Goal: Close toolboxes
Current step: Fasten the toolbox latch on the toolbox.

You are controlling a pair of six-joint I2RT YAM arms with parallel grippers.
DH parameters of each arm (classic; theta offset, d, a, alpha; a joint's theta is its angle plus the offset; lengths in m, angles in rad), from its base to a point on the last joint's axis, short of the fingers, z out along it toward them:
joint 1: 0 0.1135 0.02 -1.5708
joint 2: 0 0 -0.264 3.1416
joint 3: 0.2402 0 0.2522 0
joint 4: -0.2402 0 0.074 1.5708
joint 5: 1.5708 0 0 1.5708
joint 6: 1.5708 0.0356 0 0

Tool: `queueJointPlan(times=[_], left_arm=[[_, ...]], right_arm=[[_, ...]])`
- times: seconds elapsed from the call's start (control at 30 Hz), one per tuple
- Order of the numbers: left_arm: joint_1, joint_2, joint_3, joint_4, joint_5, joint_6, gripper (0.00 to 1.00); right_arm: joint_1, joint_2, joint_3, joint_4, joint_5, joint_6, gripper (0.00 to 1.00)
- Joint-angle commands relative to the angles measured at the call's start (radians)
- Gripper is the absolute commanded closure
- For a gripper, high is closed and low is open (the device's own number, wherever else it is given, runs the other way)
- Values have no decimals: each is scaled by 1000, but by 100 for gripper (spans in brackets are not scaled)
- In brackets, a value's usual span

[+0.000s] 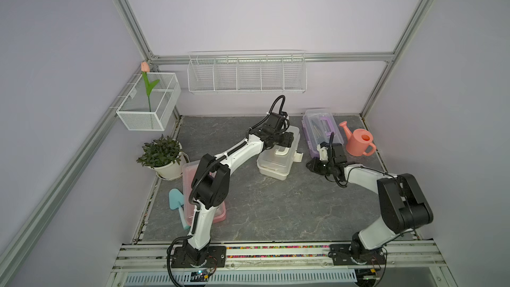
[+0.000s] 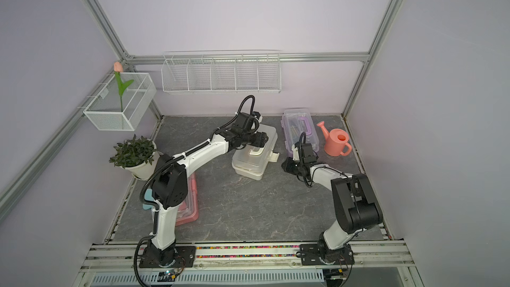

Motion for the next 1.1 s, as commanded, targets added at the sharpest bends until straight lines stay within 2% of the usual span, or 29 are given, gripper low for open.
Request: queueJointPlan(times=[0.0, 0.3, 0.77, 1.07], left_arm=[[1, 34, -98, -128, 29, -8, 29], [1, -11, -202, -102, 52, -30, 30], [1, -31, -228, -97, 39, -28, 30], [1, -37, -250, -94, 34, -28, 30]], right_arm=[[-7, 41, -2, 119, -39, 15, 73], [-4, 106, -4, 243, -90, 65, 73], [24, 121, -31, 374, -138, 132, 72], [45, 100, -23, 373, -130, 133, 72]])
